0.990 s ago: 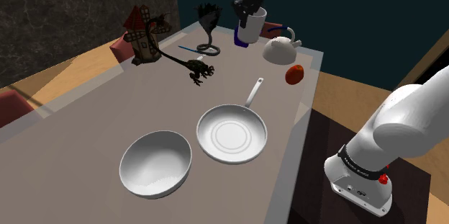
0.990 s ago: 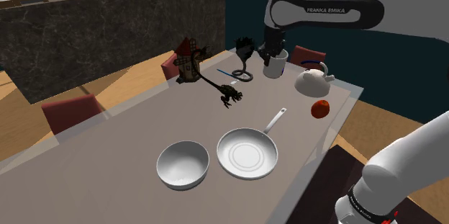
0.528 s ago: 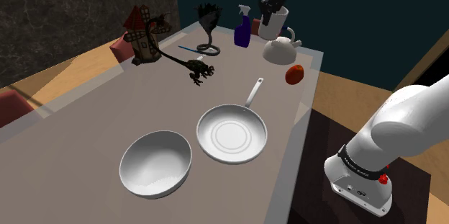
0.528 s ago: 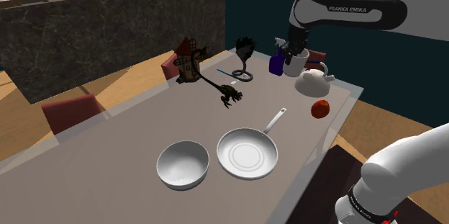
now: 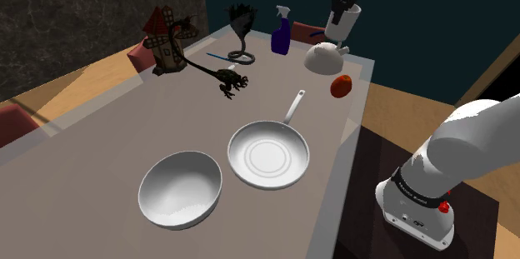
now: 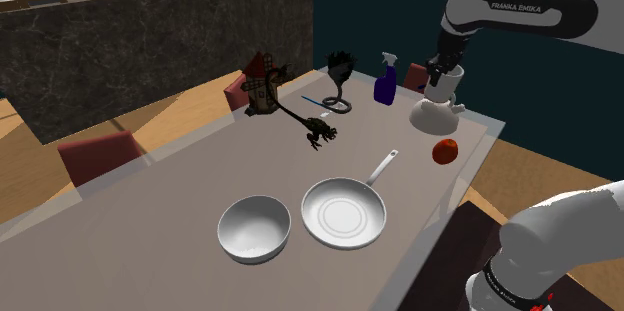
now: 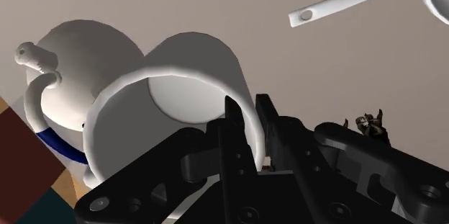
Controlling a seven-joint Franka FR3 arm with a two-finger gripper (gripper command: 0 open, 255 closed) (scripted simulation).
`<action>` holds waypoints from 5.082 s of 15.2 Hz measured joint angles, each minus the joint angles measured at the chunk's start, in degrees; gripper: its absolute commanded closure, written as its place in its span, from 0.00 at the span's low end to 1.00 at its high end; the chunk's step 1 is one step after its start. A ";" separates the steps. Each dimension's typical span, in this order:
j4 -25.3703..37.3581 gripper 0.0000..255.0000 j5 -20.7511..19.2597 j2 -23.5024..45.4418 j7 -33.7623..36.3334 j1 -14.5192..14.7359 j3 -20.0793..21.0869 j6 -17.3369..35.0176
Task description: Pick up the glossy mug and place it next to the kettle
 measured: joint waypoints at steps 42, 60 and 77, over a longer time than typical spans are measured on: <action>-8.71 1.00 -3.07 7.19 -29.00 -7.87 -24.18 17.74; -17.34 1.00 -0.59 13.87 -31.74 -7.01 -27.08 32.58; -19.35 0.00 1.39 16.93 -33.40 -6.34 -28.05 37.40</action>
